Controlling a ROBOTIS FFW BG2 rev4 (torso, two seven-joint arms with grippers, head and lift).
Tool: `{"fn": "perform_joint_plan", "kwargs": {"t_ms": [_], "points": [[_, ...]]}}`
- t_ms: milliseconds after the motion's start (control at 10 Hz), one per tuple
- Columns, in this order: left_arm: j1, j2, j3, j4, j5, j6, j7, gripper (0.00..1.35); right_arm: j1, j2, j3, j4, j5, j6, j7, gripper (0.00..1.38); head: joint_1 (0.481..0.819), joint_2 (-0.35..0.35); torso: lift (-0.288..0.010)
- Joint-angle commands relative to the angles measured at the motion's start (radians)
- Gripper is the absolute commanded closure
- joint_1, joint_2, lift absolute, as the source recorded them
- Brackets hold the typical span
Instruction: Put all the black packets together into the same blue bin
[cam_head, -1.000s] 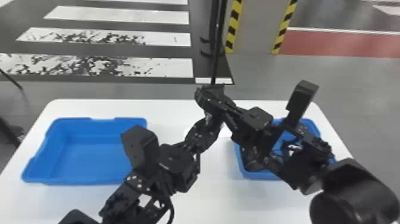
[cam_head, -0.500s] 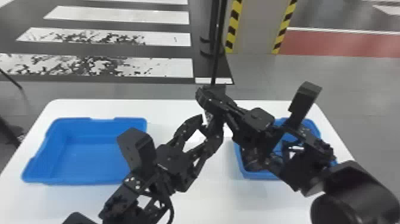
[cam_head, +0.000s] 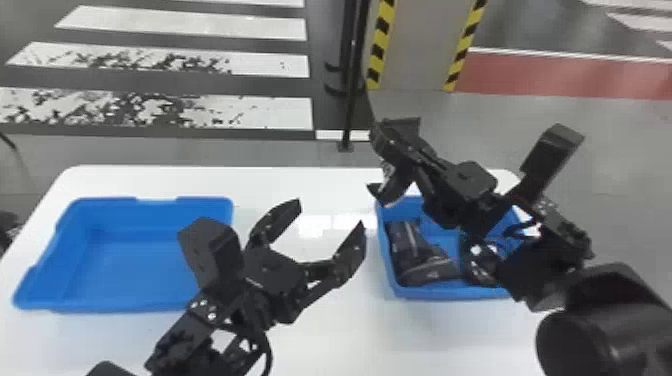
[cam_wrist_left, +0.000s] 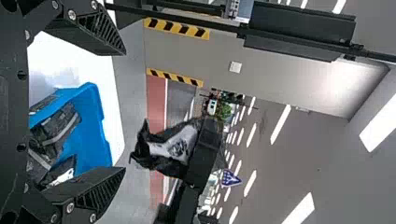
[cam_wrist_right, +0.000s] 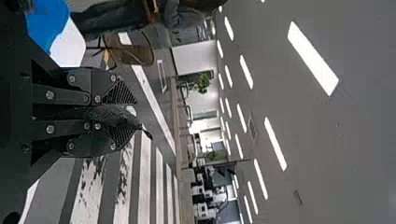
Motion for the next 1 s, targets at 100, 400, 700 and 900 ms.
{"fn": "perform_joint_plan", "kwargs": {"t_ms": [100, 400, 700, 900], "points": [[0.004, -0.003, 0.011, 0.0, 0.0, -0.004, 0.0, 0.16, 0.048, 0.001, -0.152, 0.041, 0.079, -0.015, 0.002, 1.12, 0.686, -0.192, -0.11], [0.019, -0.006, 0.029, 0.0, 0.002, -0.014, -0.003, 0.16, 0.043, -0.021, -0.315, 0.198, 0.165, -0.022, 0.028, 1.12, 0.695, -0.313, -0.11], [0.016, -0.008, 0.027, 0.0, -0.002, -0.012, -0.003, 0.16, -0.08, -0.044, -0.282, 0.404, 0.199, -0.057, 0.081, 1.1, 0.695, -0.35, -0.11], [0.019, -0.009, 0.033, 0.003, -0.002, -0.017, -0.003, 0.16, -0.082, -0.044, -0.264, 0.438, 0.167, -0.064, 0.106, 0.43, 0.695, -0.35, -0.11]]}}
